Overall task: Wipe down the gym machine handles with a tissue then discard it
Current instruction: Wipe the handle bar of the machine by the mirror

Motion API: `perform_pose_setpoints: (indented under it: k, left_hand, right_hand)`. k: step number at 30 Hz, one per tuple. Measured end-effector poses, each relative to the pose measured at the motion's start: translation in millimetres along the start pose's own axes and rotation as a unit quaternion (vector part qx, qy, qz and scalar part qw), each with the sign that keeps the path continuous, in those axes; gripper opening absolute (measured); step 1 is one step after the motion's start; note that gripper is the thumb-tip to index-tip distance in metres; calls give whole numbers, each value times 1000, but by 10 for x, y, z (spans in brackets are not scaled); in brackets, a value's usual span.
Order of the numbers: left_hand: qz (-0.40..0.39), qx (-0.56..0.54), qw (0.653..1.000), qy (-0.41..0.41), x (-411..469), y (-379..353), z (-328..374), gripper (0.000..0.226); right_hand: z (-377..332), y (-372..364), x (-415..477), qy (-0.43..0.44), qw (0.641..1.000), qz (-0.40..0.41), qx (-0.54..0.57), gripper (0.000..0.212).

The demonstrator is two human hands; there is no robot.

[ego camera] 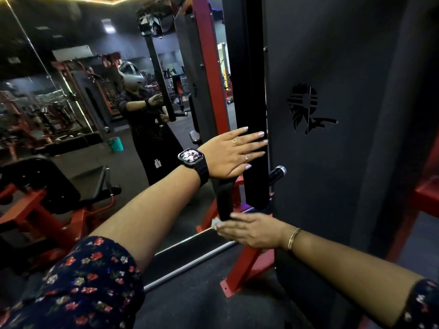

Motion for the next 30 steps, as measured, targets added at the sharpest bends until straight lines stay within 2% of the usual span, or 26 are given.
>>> perform_pose_setpoints:
  k: [3,6,8,10,12,14,17,20,22,24,26,30]
  left_hand:
    - [5,-17,1000,-17,-123,-63,42,60]
    - [1,-39,999,-7,-186,-87,54,62]
    - [0,-50,999,-2,-185,-91,60,63]
    - [-1,-57,998,6,-190,-97,59,63]
    - [2,-61,998,10,-199,-98,64,62]
    - [5,-63,998,9,-195,-92,71,61]
    - [3,-67,998,5,-191,-109,66,59]
    - [-5,-74,997,4,-193,-124,70,60]
    - [-7,-81,997,7,-194,-116,68,61]
    - [-8,-87,996,12,-195,-108,67,61]
    - [-10,-92,996,14,-196,-109,72,62]
    - [-6,-99,995,13,-197,-109,64,63]
  right_hand:
    - [416,250,94,-117,988,91,39,46]
    - [459,280,76,-180,975,112,64,45]
    - [180,91,17,-137,987,60,65,46]
    - [-105,-107,-86,-58,997,-2,58,47]
    - [-130,-139,-139,-16,999,-9,46,48]
    - [84,-26,-123,-30,998,31,35,47]
    - [451,171,-43,-96,989,105,38,50]
    - [421,142,-28,-132,983,109,60,50]
    - [159,-28,-77,-94,991,66,62,50]
    - [-80,-194,-151,-16,999,9,42,51]
    - [-23,-164,-142,-1,1000,8,22,49]
    - [499,235,107,-143,979,128,71,46]
Point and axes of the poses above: each hand's wrist, its own x-axis towards the middle knuckle, its own y-axis out of the back of the hand, z = x × y, the point moved 7 cm from there along x, towards the middle knuckle, and after that the axes turned 9 degrees about x, right-handed, at the moved point
